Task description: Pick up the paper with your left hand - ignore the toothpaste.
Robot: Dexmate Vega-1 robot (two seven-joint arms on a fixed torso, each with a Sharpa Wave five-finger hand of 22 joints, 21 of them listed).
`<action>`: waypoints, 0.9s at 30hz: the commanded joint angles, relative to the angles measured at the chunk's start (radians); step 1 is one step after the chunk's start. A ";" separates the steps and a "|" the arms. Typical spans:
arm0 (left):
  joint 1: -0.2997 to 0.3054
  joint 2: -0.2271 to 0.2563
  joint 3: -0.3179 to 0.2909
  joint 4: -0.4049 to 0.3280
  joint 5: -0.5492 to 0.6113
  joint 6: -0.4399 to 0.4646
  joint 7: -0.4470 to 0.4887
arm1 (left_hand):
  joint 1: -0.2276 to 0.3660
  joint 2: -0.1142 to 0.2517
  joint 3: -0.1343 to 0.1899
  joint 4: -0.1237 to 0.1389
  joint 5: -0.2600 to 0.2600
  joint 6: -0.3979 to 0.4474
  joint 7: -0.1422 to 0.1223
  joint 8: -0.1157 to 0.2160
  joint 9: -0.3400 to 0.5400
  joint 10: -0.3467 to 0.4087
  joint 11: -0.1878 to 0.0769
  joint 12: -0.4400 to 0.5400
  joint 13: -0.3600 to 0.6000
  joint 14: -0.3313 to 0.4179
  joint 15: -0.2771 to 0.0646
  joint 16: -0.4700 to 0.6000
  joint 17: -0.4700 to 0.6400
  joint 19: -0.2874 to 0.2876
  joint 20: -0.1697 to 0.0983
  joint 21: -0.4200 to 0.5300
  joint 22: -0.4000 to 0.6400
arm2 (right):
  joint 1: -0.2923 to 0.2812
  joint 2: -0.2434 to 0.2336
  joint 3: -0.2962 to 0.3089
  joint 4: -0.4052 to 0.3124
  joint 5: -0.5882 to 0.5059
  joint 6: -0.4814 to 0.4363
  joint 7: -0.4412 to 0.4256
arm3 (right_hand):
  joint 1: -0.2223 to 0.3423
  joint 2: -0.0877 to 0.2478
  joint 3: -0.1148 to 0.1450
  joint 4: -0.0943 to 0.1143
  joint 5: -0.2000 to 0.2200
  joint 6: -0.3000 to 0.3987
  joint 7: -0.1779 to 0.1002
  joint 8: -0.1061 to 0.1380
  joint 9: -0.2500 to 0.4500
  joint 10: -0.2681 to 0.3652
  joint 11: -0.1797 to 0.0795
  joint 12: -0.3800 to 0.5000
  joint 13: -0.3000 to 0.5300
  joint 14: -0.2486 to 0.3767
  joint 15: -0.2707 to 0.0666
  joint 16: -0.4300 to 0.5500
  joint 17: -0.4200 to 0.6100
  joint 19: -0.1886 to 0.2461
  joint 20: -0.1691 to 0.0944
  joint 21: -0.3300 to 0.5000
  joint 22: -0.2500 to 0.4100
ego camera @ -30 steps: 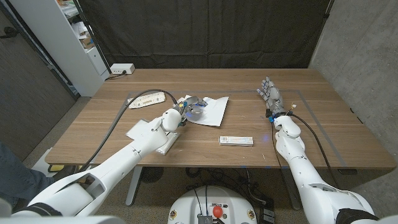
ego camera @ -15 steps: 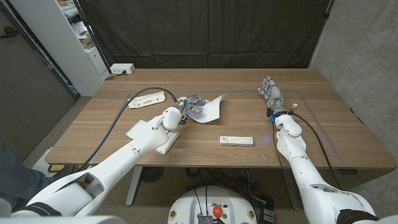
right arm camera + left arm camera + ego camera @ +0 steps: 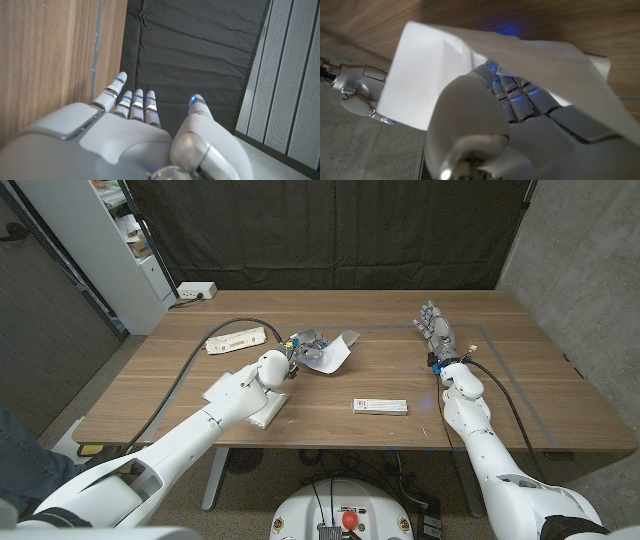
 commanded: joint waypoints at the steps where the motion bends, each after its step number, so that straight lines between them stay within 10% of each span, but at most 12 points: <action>1: 0.009 0.014 -0.017 -0.029 0.006 0.004 0.011 | -0.008 -0.006 0.003 0.007 0.006 0.002 0.003 -0.003 0.002 0.007 -0.002 0.004 0.003 0.003 -0.004 -0.006 0.004 0.001 0.006 0.000 -0.004 | 0.002 0.003 -0.009 -0.009 -0.005 0.002 -0.008 | -0.005 0.001 -0.003 -0.001 0.006 0.003 0.000 -0.003 0.004 0.008 0.004 -0.004 0.004 0.008 0.002 0.005 0.000 0.007 0.004 0.004 0.002; 27: 0.034 0.042 -0.044 -0.122 0.019 0.037 -0.001 | -0.024 -0.006 0.001 0.010 0.004 0.011 0.003 -0.005 0.002 0.017 -0.003 0.006 0.010 0.023 -0.006 -0.011 0.014 0.002 0.003 0.018 -0.007 | -0.010 -0.005 -0.014 -0.045 0.003 -0.007 -0.009 | -0.004 0.002 -0.002 -0.002 0.007 0.003 0.000 -0.003 0.004 0.009 0.006 -0.004 0.004 0.008 0.002 0.005 0.000 0.007 0.003 0.004 0.002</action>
